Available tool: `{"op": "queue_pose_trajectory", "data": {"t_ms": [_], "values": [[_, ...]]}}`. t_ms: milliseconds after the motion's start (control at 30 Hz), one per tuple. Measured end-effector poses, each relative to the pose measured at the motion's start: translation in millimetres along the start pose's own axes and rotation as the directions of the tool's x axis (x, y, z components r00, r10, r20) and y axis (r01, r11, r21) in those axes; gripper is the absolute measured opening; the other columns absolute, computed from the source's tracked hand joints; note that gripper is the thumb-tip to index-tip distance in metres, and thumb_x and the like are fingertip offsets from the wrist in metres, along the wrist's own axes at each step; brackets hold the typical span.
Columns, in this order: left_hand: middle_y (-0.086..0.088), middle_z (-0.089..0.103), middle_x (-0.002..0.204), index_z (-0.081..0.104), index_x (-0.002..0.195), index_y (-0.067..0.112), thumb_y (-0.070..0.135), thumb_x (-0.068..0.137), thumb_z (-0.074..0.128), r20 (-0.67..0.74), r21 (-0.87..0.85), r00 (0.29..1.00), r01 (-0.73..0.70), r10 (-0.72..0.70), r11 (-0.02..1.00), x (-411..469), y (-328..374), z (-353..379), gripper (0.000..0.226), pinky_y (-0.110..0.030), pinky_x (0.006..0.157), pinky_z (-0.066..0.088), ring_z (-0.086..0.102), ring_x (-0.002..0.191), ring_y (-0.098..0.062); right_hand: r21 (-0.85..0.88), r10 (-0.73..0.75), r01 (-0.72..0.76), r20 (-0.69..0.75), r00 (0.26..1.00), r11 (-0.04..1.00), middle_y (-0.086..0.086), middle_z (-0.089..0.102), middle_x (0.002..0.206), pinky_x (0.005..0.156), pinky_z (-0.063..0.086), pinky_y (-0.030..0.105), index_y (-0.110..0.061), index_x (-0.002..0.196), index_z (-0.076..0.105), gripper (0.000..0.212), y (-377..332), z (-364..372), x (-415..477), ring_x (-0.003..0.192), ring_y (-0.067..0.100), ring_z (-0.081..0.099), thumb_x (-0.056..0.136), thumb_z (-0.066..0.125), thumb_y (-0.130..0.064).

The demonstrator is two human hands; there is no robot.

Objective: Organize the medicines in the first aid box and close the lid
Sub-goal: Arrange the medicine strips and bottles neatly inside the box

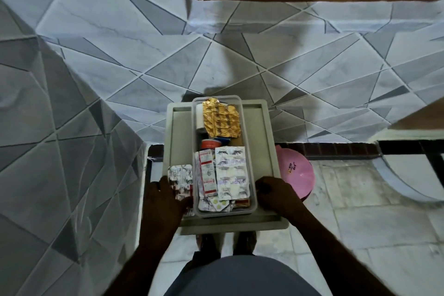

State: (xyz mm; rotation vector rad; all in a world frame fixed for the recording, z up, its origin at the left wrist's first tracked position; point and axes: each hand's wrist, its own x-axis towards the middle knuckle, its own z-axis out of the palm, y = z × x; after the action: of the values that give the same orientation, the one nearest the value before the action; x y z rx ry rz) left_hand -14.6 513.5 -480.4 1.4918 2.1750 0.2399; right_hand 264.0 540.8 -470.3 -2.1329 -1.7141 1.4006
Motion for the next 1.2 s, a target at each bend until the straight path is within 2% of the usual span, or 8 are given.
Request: {"op": "queue_pose_trajectory", "data": {"t_ms": [233,467,633,733,833,967,1100,1200], "values": [[-0.009,0.07,0.104,0.045,0.111,0.013,0.035,0.054,0.089,0.074,-0.18,0.986,0.161,-0.15,0.97,16,6,-3,0.075,-0.038,0.081,0.052,0.067,0.092,-0.028,0.07,0.005,-0.004,-0.022,1.0,0.998,0.012,0.072,0.09,0.076,0.059,0.046,-0.007,0.096,0.069,0.014,-7,2,7,0.077,0.028,0.071,0.085,0.063,-0.015],[-0.017,0.052,0.119,0.044,0.122,0.008,0.029,0.053,0.09,0.101,-0.101,0.98,0.18,-0.17,0.978,30,11,-5,0.085,-0.041,0.092,0.042,0.053,0.11,-0.036,0.127,0.025,-0.02,-0.038,0.999,0.992,0.008,0.073,0.091,0.074,0.061,0.04,-0.013,0.1,0.069,0.015,-11,0,6,0.076,0.021,0.072,0.089,0.063,-0.021],[-0.008,0.067,0.098,0.064,0.097,0.012,0.026,0.076,0.076,0.096,-0.441,0.963,0.268,-0.252,0.856,41,2,-19,0.029,-0.037,0.084,0.052,0.064,0.09,-0.026,0.21,0.041,-0.026,-0.066,0.997,0.977,0.006,0.073,0.088,0.072,0.061,0.041,-0.016,0.099,0.071,0.013,-9,-5,6,0.073,0.024,0.072,0.089,0.063,-0.02],[-0.012,0.07,0.087,0.068,0.087,0.012,0.017,0.084,0.068,0.141,-0.63,0.959,0.28,-0.248,0.724,45,-10,-40,0.006,-0.041,0.073,0.056,0.066,0.082,-0.03,0.286,0.077,-0.054,-0.071,0.995,0.957,0.007,0.072,0.087,0.07,0.062,0.037,-0.015,0.099,0.07,0.011,-8,-11,4,0.074,0.025,0.072,0.088,0.066,-0.017],[-0.015,0.071,0.089,0.068,0.091,0.013,0.013,0.087,0.063,0.081,-0.7,0.971,0.216,-0.225,0.681,48,-15,-69,0.007,-0.051,0.081,0.057,0.069,0.084,-0.034,0.389,0.111,-0.074,-0.074,0.991,0.918,0.008,0.071,0.088,0.068,0.062,0.035,-0.012,0.097,0.069,0.01,-8,-19,1,0.072,0.023,0.069,0.088,0.068,-0.016],[-0.016,0.071,0.093,0.066,0.097,0.007,0.005,0.089,0.059,0.075,-0.833,0.983,0.153,-0.165,0.532,43,11,-98,0.011,-0.038,0.079,0.056,0.068,0.085,-0.029,0.524,0.104,-0.036,-0.1,0.99,0.851,0.012,0.071,0.091,0.065,0.06,0.031,-0.011,0.096,0.069,0.008,-19,-30,-4,0.07,0.022,0.067,0.089,0.066,-0.013],[-0.008,0.073,0.085,0.067,0.093,0.008,0.003,0.086,0.063,0.128,-0.85,0.99,0.144,-0.066,0.507,37,52,-86,0.01,-0.027,0.068,0.057,0.07,0.078,-0.021,0.604,0.043,0.051,-0.141,0.989,0.796,0.012,0.071,0.087,0.07,0.059,0.035,-0.013,0.091,0.069,0.007,-40,-35,-7,0.071,0.021,0.067,0.09,0.064,-0.01],[-0.009,0.074,0.085,0.067,0.09,0.009,0.001,0.082,0.068,0.186,-0.832,0.983,0.158,-0.002,0.532,32,77,-63,0.01,-0.032,0.07,0.058,0.07,0.08,-0.022,0.532,-0.02,0.139,-0.223,0.975,0.835,0.005,0.073,0.088,0.069,0.06,0.029,-0.016,0.094,0.07,0.007,-51,-35,-7,0.075,0.019,0.07,0.09,0.065,-0.015]]}}
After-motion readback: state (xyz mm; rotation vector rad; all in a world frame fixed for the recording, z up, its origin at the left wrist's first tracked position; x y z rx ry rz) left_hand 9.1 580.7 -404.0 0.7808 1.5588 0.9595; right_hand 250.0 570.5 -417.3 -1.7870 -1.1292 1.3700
